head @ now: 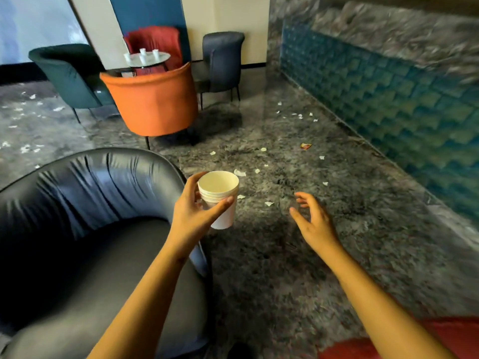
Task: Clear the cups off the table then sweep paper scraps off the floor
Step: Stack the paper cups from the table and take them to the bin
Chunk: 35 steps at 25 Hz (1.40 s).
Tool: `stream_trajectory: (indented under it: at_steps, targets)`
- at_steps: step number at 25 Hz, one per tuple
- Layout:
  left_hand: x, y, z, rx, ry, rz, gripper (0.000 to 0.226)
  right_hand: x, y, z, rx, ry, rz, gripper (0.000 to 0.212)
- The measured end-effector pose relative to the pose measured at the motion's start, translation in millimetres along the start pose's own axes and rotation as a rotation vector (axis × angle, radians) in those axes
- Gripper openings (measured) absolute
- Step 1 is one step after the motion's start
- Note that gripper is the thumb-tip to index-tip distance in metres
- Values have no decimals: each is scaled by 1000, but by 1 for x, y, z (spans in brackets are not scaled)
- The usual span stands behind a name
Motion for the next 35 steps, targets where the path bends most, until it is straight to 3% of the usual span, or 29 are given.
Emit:
stream_trajectory:
  at_steps: [11, 18, 25, 31, 35]
  targets:
    - [68, -283, -111, 18, 9, -10, 68, -36, -268, -136, 25, 72, -14, 30]
    - [136, -488, -236, -60, -5, 46, 73, -97, -509, -258, 119, 49, 49, 32]
    - [178, -699, -323, -207, -26, 57, 68, -106, -764, -382, 227, -14, 125, 33]
    - [270, -943, -383, -268, -35, 16, 72, -130, -976, -552, 252, -51, 179, 36]
    - [293, -1107, -420, -247, -67, -2, 68, -128, -1112, -630, 259, -40, 143, 38]
Point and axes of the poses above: each hand's wrist, its own y-axis away from the middle knuckle, its own z-axis out of the back of the hand, x = y × z, the point moved 4 cm from there along -y, towards the middle knuckle, and after that the axes turned 14 degrees about -x, right-handed, at the moved point
